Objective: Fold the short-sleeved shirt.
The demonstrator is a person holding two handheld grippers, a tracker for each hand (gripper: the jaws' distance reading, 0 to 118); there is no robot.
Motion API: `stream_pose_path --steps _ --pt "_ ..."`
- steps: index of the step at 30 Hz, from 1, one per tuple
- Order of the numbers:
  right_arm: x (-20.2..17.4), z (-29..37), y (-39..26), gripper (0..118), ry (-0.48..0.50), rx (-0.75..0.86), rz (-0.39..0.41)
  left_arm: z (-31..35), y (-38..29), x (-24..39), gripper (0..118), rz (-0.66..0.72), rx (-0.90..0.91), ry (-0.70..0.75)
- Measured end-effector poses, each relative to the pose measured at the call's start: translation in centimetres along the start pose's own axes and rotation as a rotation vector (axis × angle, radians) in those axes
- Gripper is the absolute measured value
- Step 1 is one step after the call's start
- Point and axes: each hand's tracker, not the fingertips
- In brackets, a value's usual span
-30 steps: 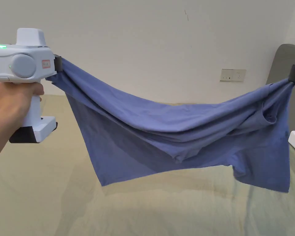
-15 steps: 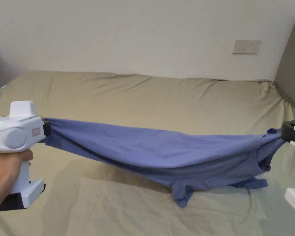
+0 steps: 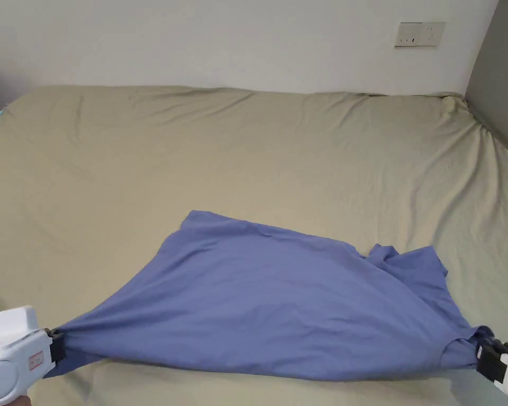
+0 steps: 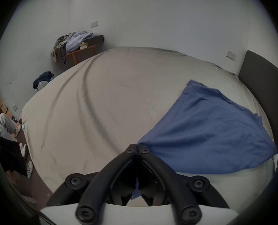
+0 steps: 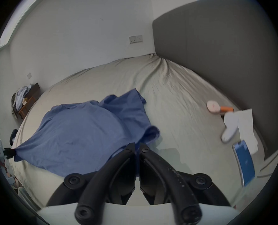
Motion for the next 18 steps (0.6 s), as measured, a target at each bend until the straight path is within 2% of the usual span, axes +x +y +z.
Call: stream_pose_path --steps 6,9,13,15,18 --pt "2.2 1.6 -3.2 5 -0.023 -0.007 -0.021 1.7 -3.1 -1.5 0 -0.01 -0.066 0.022" --pt "1.3 1.5 -4.4 5 -0.059 -0.064 0.022 0.4 -4.2 -2.0 0 -0.078 -0.139 0.034" --pt "0.8 -2.1 -6.1 5 -0.125 -0.234 0.097 -2.5 -5.4 -1.0 0 -0.178 -0.237 0.068" --pt "-0.2 -3.5 -7.1 5 -0.13 -0.296 0.108 -3.8 -5.8 -0.8 0 -0.163 -0.289 0.07" --pt "-1.7 -2.0 -7.2 5 -0.139 -0.252 0.087 -3.9 -6.3 -0.6 0 -0.145 -0.284 0.08"
